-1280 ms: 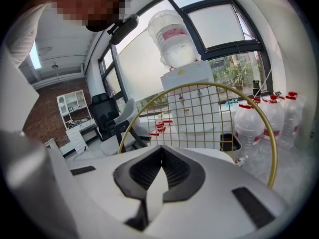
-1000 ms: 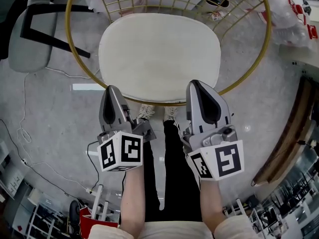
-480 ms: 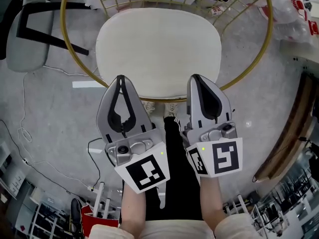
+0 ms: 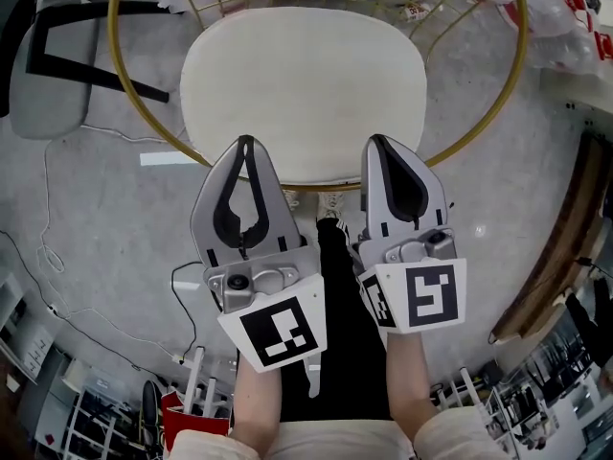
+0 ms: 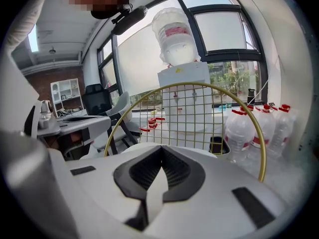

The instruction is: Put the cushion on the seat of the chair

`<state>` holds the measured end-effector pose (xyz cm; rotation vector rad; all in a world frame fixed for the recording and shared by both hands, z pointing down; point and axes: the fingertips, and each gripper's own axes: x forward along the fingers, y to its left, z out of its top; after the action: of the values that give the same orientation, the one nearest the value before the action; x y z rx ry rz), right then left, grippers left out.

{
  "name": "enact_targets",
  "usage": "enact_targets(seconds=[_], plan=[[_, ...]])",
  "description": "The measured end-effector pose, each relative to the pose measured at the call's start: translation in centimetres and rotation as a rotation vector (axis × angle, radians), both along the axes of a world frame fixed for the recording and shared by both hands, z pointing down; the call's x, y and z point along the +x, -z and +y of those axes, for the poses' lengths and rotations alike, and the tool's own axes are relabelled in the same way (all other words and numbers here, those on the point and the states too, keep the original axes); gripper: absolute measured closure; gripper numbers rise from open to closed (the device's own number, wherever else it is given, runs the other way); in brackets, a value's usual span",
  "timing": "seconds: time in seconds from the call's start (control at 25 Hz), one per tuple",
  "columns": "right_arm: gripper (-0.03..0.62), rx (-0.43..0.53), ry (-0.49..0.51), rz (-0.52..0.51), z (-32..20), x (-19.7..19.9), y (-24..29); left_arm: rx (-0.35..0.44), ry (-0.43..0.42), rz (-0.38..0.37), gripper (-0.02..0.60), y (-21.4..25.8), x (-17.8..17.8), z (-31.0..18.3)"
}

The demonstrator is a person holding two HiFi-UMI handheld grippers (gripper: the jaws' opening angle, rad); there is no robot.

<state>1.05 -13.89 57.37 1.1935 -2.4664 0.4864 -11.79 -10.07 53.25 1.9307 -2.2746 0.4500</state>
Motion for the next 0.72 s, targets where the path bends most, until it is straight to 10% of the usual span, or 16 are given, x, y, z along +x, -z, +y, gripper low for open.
enact_targets(seconds=[0.36,0.72], plan=[[0.577,0.149,-0.022,-0.025,-3.4,-0.6,8.7,0.114,-0.001,0.01,0.568,7.4,-0.5,-3.3],[0.577,0.453,-0.111,-0.113,-6.4,-0.4,34.8,0.34,-0.064,0.092,0.568,30.8,1.1,-6.0]])
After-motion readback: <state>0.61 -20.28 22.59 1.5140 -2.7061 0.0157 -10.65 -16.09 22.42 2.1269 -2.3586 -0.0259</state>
